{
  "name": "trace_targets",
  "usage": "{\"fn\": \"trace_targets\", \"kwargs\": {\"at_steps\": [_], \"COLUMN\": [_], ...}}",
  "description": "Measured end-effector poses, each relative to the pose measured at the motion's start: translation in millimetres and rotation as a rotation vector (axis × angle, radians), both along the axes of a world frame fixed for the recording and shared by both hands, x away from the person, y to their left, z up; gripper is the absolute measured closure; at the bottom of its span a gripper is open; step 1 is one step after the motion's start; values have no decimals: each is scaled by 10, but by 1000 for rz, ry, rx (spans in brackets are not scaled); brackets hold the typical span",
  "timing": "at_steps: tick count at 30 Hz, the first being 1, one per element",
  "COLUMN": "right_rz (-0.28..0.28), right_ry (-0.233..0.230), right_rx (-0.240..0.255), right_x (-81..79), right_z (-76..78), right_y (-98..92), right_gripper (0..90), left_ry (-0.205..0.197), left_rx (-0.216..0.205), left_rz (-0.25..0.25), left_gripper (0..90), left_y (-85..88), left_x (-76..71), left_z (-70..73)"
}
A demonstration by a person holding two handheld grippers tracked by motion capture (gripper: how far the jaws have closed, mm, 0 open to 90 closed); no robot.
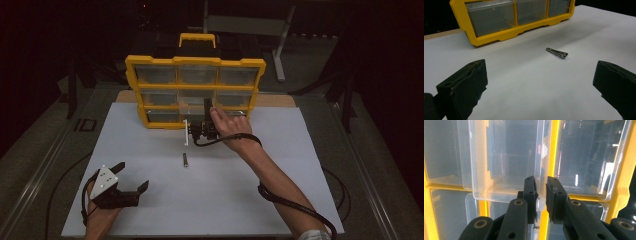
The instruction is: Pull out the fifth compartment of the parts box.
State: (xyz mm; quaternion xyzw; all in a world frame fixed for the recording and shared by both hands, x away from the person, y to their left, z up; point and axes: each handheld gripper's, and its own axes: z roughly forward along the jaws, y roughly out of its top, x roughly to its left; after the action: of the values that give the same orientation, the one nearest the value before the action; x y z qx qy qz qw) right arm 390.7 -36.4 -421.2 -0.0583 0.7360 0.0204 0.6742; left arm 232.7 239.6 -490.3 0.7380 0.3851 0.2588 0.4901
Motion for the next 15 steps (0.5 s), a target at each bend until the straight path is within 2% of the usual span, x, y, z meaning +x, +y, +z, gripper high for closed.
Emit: {"fn": "trace_targets", "kwargs": {"at_steps": [15], "right_rz": [23], "right_ry": [8], "right_rx": [-6], "right_x": [-183], "right_z": [13], "right_y": [-32], "right_gripper": [788], "left_ry": [1], "left_rx": [3], "left_rz": [1], "left_gripper": [1], "left_y": [-6], "left_x": [-1], "left_z": [-1]}}
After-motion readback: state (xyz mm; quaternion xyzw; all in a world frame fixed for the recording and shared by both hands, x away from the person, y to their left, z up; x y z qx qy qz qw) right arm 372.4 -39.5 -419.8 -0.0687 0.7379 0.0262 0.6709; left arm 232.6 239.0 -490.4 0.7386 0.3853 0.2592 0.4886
